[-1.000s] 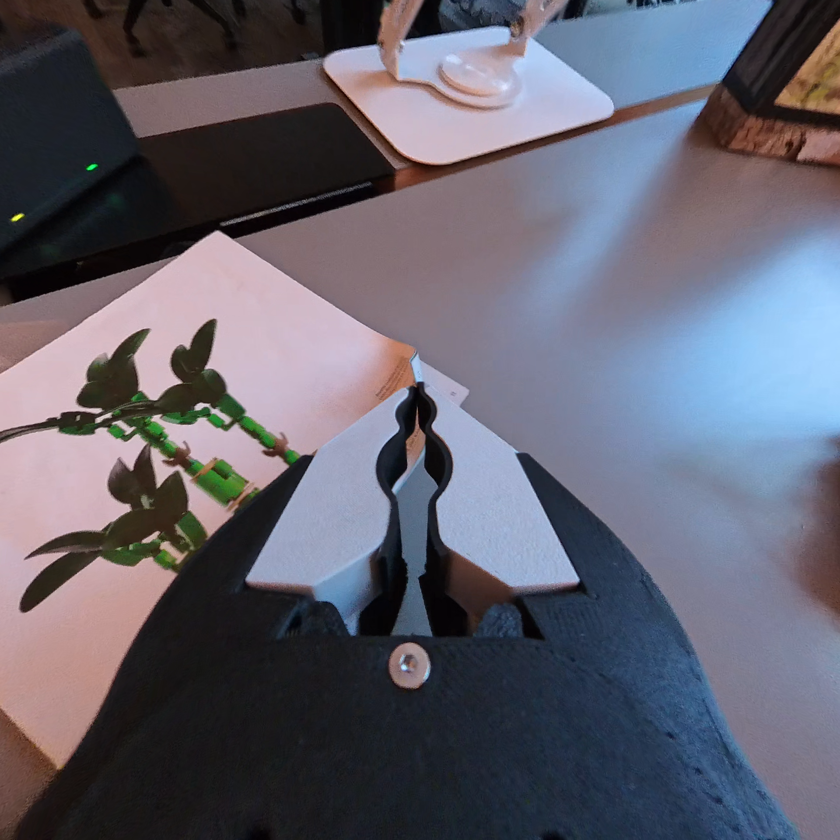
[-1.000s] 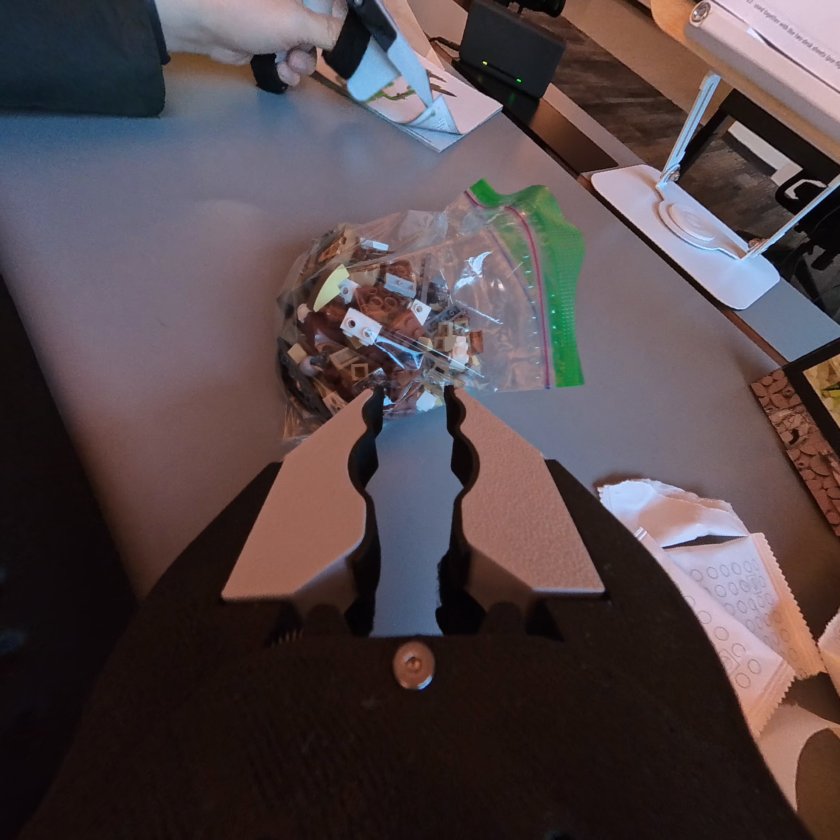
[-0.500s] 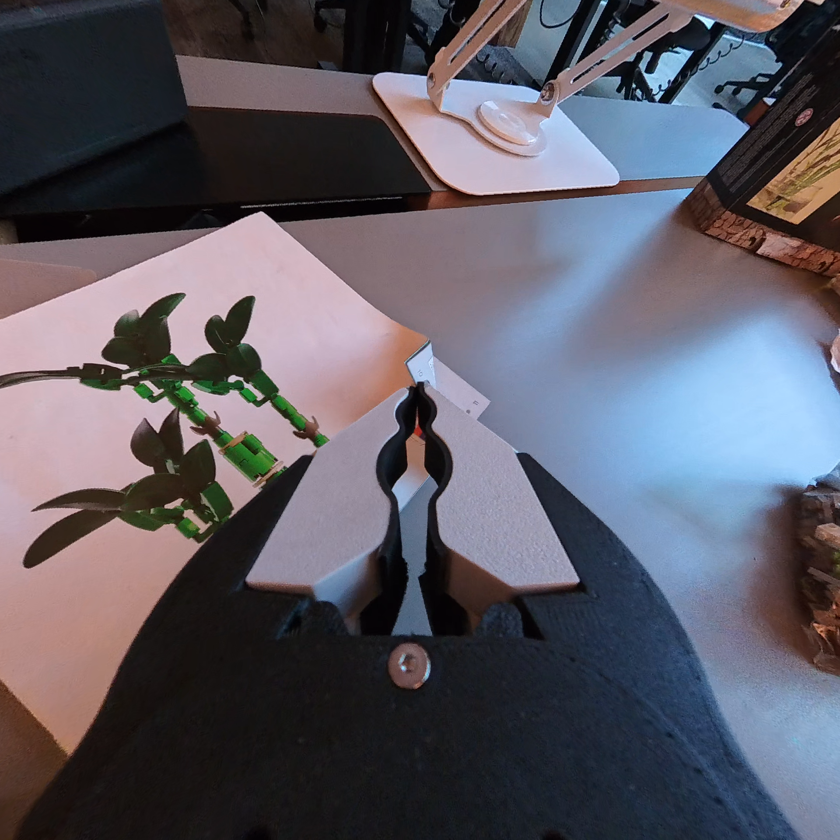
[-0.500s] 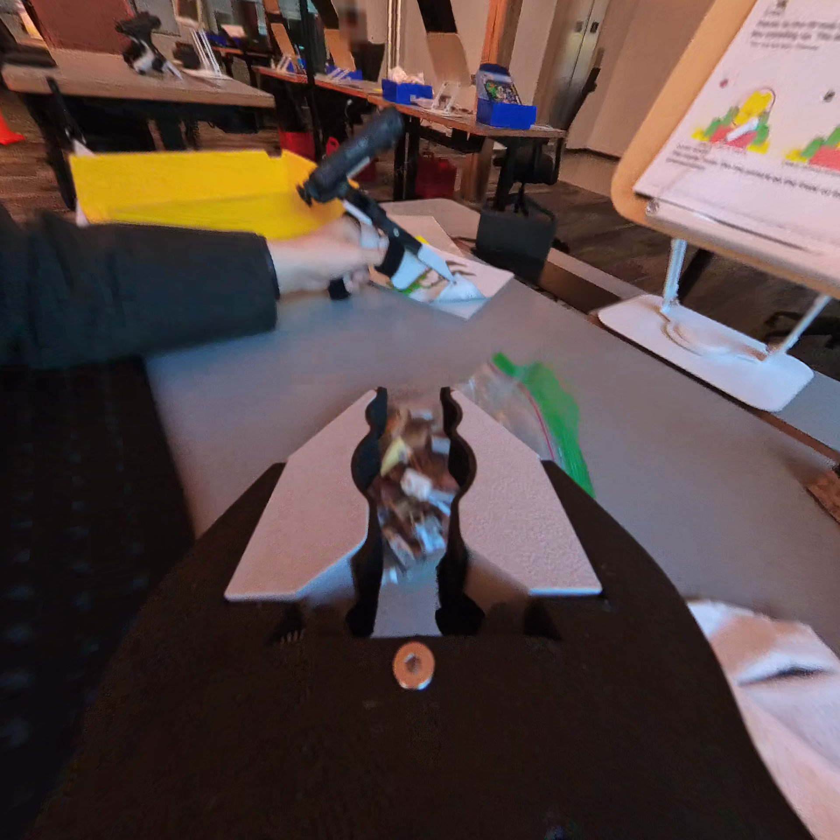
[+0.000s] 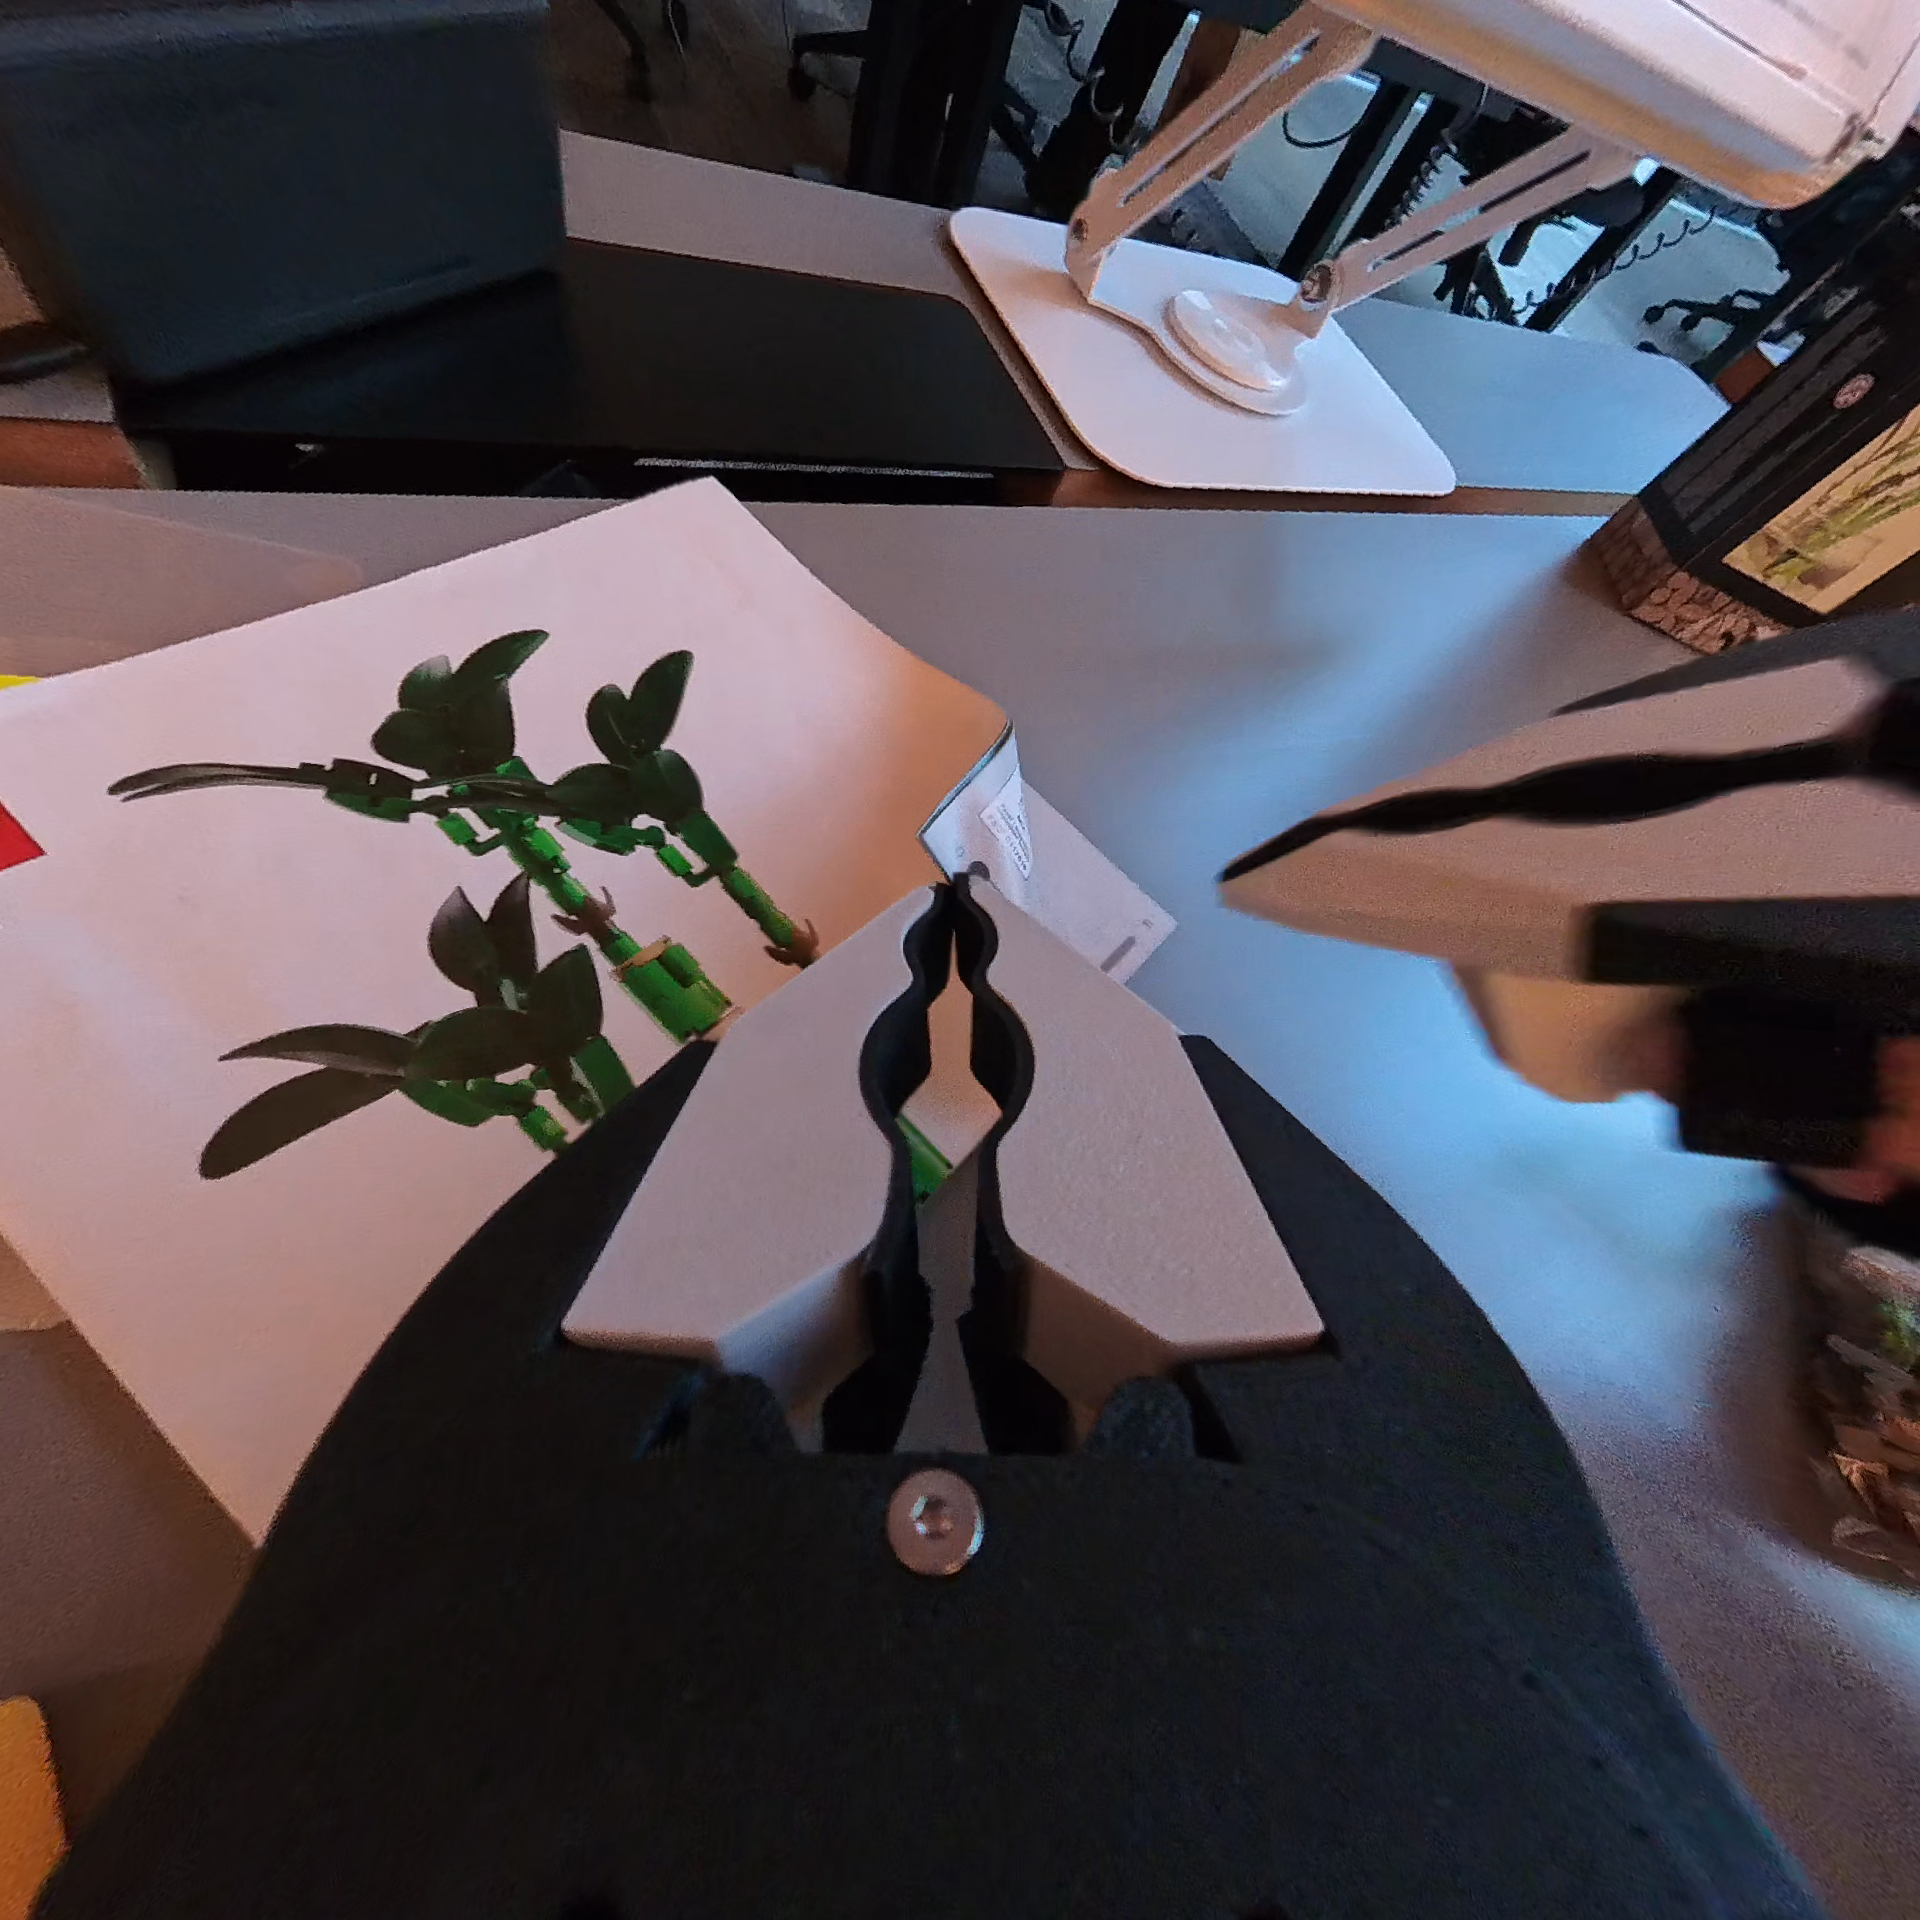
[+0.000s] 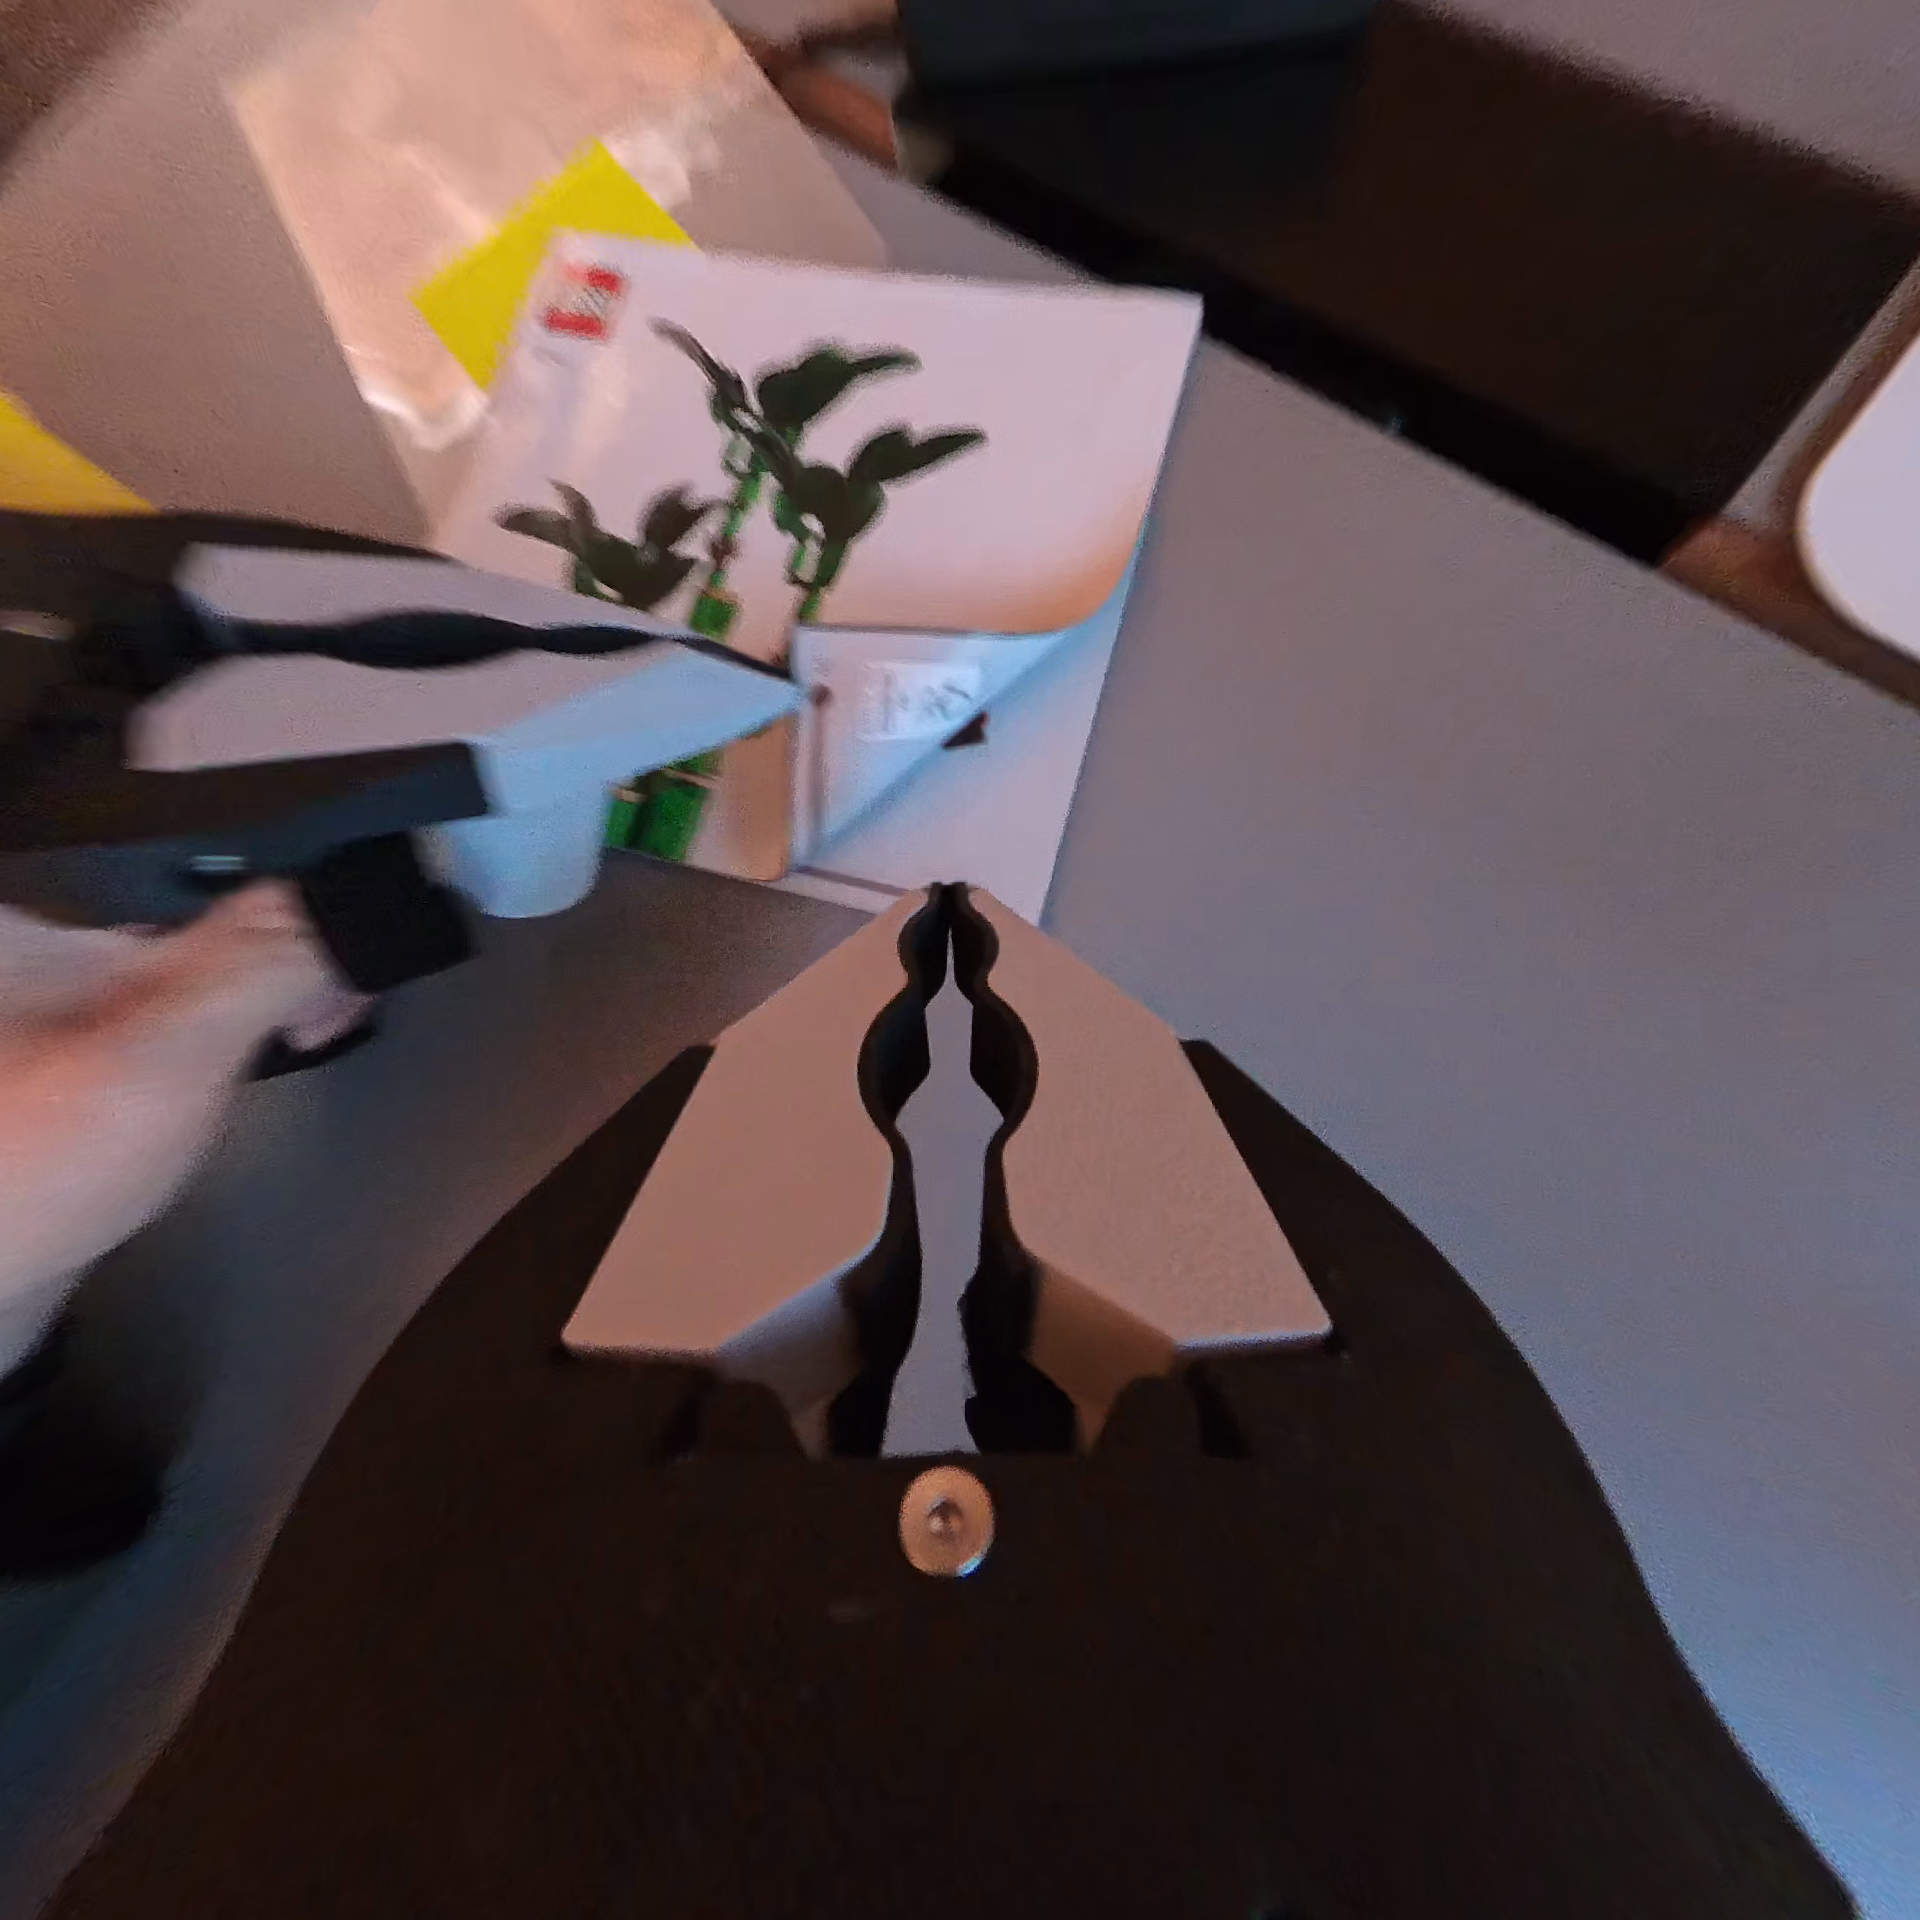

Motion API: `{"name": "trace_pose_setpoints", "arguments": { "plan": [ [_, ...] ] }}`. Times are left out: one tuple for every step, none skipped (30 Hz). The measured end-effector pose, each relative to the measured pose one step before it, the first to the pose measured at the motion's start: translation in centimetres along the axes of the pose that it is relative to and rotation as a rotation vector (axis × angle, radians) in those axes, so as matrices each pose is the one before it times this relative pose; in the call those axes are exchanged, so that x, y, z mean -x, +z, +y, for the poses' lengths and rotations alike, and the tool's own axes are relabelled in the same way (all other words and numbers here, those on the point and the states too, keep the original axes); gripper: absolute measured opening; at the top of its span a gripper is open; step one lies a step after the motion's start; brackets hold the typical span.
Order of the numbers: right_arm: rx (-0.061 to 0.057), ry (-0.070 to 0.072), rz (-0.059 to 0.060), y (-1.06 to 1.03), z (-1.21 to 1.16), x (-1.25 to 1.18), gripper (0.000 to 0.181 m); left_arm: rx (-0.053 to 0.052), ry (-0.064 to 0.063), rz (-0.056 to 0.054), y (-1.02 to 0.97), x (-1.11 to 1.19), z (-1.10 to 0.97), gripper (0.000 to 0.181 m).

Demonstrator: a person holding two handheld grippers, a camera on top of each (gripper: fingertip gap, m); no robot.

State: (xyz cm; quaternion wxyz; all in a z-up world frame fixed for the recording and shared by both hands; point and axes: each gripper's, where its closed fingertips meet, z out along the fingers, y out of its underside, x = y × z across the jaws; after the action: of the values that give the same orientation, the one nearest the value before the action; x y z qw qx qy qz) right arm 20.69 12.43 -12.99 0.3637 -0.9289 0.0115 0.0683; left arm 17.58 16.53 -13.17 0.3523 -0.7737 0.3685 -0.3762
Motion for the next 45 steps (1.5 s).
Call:
{"name": "trace_pose_setpoints", "arguments": {
  "plan": [
    [0.0251,-0.0131,0.0048,1.371,0.614,-0.336,0.000,-0.0045,-0.0122,0.0001,-0.052,0.167,-0.043,0.000],
    [0.0079,-0.0171,-0.0195,1.134,0.318,0.162,0.000,-0.0111,-0.0186,0.0039,-0.065,0.045,-0.133,0.000],
    [0.0065,-0.0120,-0.0098,0.850,0.224,0.097,0.000,-0.0177,-0.0173,0.0066,-0.069,-0.074,-0.228,0.000],
    [-0.0171,-0.0080,-0.0007,0.453,-0.263,0.007,0.000,-0.0196,-0.0097,0.0028,-0.084,-0.062,-0.265,0.000],
    [-0.0124,-0.0066,0.0064,0.227,-0.286,-0.052,0.000,-0.0201,0.0014,-0.0002,-0.114,-0.048,-0.284,0.000],
    [0.0068,-0.0149,0.0063,0.161,-0.112,-0.058,0.000,-0.0176,0.0101,0.0033,-0.092,-0.121,-0.247,0.002],
    [0.0082,-0.0156,0.0102,0.100,-0.100,-0.103,0.000,-0.0074,0.0121,0.0088,-0.020,-0.199,-0.107,0.017],
    [0.0071,-0.0071,0.0081,0.097,-0.096,-0.034,0.000,0.0041,0.0089,0.0107,0.087,-0.215,0.096,0.032],
    [0.0034,-0.0084,0.0060,0.094,-0.099,0.031,0.000,0.0148,0.0044,0.0058,0.186,-0.125,0.249,0.040],
    [-0.0003,-0.0134,0.0052,0.093,-0.103,0.071,0.000,0.0199,0.0052,0.0062,0.238,-0.130,0.313,0.044],
    [-0.0043,-0.0157,0.0059,0.084,-0.091,0.072,0.000,0.0213,0.0118,0.0097,0.221,-0.225,0.298,0.044],
    [-0.0072,-0.0112,0.0067,0.057,-0.085,0.030,0.000,0.0198,0.0201,0.0091,0.189,-0.292,0.251,0.040],
    [-0.0057,-0.0047,0.0036,0.044,-0.037,0.020,0.000,0.0164,0.0281,0.0021,0.122,-0.229,0.203,0.036],
    [-0.0048,0.0017,0.0000,0.027,-0.046,0.004,0.000,0.0169,0.0386,-0.0122,0.019,-0.046,0.251,0.034],
    [-0.0029,0.0110,-0.0050,0.026,-0.037,-0.015,0.000,0.0194,0.0471,-0.0193,0.001,0.023,0.317,0.031],
    [-0.0016,0.0151,-0.0087,0.015,-0.038,-0.005,0.000,0.0225,0.0494,-0.0241,0.026,0.052,0.353,0.030],
    [-0.0012,0.0163,-0.0108,0.020,-0.035,-0.009,0.000,0.0259,0.0514,-0.0209,0.103,-0.019,0.409,0.034],
    [0.0004,0.0163,-0.0131,0.018,-0.017,0.013,0.000,0.0328,0.0544,-0.0144,0.184,-0.168,0.489,0.039],
    [0.0001,0.0140,-0.0139,0.018,-0.027,0.017,0.000,0.0345,0.0576,-0.0281,0.220,-0.022,0.495,0.039],
    [0.0002,0.0120,-0.0127,0.003,-0.014,0.009,0.000,0.0249,0.0642,-0.0427,0.200,0.078,0.330,0.039],
    [0.0012,0.0123,-0.0109,-0.012,0.005,-0.004,0.000,0.0113,0.0696,-0.0440,0.117,0.029,0.111,0.039],
    [0.0003,0.0095,-0.0085,-0.004,-0.002,0.004,0.000,0.0035,0.0654,-0.0428,0.075,0.043,-0.004,0.039],
    [-0.0014,0.0022,-0.0057,-0.005,0.006,0.005,0.000,-0.0053,0.0470,-0.0332,0.007,0.047,-0.150,0.034],
    [-0.0016,-0.0047,-0.0028,-0.003,0.006,-0.002,0.000,-0.0027,0.0216,-0.0142,0.042,-0.058,-0.099,0.029],
    [-0.0015,-0.0072,-0.0010,-0.004,0.002,-0.004,0.000,0.0013,-0.0005,-0.0002,0.042,-0.079,-0.015,0.025],
    [-0.0008,-0.0074,-0.0001,-0.004,-0.002,0.012,0.000,0.0029,-0.0112,0.0005,0.037,0.065,0.045,0.024],
    [0.0006,-0.0062,0.0009,-0.003,0.003,-0.005,0.000,0.0062,-0.0135,-0.0046,0.028,0.222,0.146,0.020],
    [0.0015,-0.0050,0.0013,-0.010,0.001,-0.002,0.000,0.0068,-0.0141,-0.0054,0.020,0.287,0.165,0.013],
    [0.0013,-0.0052,0.0017,0.003,0.004,0.009,0.000,0.0030,-0.0145,0.0030,-0.008,0.163,0.095,0.008],
    [0.0007,-0.0050,0.0016,-0.003,0.002,-0.007,0.000,-0.0019,-0.0159,0.0066,-0.036,0.089,0.012,0.001],
    [-0.0005,-0.0035,0.0013,-0.010,0.001,0.001,0.000,-0.0047,-0.0191,0.0001,-0.034,0.187,-0.048,0.000],
    [-0.0021,-0.0015,0.0007,0.006,-0.014,0.012,0.000,-0.0049,-0.0246,-0.0001,-0.041,0.233,-0.065,0.000],
    [-0.0007,-0.0001,0.0026,-0.034,0.020,-0.020,0.000,-0.0068,-0.0343,0.0078,-0.069,0.186,-0.101,0.000],
    [0.0074,-0.0012,0.0174,-0.161,0.086,-0.244,0.000,-0.0143,-0.0473,0.0145,-0.148,0.164,-0.213,0.000],
    [0.0051,-0.0040,0.0276,-0.368,0.071,-0.393,0.000,-0.0242,-0.0540,0.0217,-0.252,0.116,-0.362,0.000],
    [-0.0176,-0.0028,0.0134,-0.680,-0.278,-0.197,0.000,-0.0317,-0.0557,0.0318,-0.341,-0.041,-0.481,0.000],
    [-0.0276,0.0055,0.0129,-1.003,-0.496,-0.252,0.000,-0.0352,-0.0557,0.0425,-0.371,-0.288,-0.585,0.000],
    [-0.0259,0.0157,0.0160,-1.218,-0.523,-0.401,0.000,-0.0368,-0.0541,0.0542,-0.321,-0.598,-0.662,0.000],
    [-0.0223,0.0212,0.0106,-1.277,-0.453,-0.413,0.000,-0.0341,-0.0468,0.0625,-0.211,-0.926,-0.645,0.000],
    [-0.0105,0.0232,0.0079,-1.269,-0.206,-0.471,0.000,-0.0239,-0.0316,0.0590,-0.039,-1.068,-0.467,0.000],
    [0.0011,0.0244,0.0061,-1.174,0.063,-0.532,0.000,-0.0131,-0.0139,0.0464,0.105,-1.077,-0.263,0.000],
    [0.0096,0.0203,0.0091,-1.085,0.328,-0.661,0.000,-0.0094,0.0040,0.0423,0.214,-1.172,-0.186,0.000],
    [0.0197,0.0148,0.0140,-1.024,0.615,-0.821,0.000,-0.0093,0.0186,0.0489,0.281,-1.427,-0.228,0.000],
    [0.0161,0.0139,0.0160,-0.955,0.699,-0.889,0.000,-0.0131,0.0266,0.0610,0.340,-1.754,-0.386,0.000],
    [-0.0027,0.0186,0.0216,-0.966,0.556,-0.997,0.000,-0.0176,0.0322,0.0655,0.450,-1.938,-0.554,0.000]
  ]
}}
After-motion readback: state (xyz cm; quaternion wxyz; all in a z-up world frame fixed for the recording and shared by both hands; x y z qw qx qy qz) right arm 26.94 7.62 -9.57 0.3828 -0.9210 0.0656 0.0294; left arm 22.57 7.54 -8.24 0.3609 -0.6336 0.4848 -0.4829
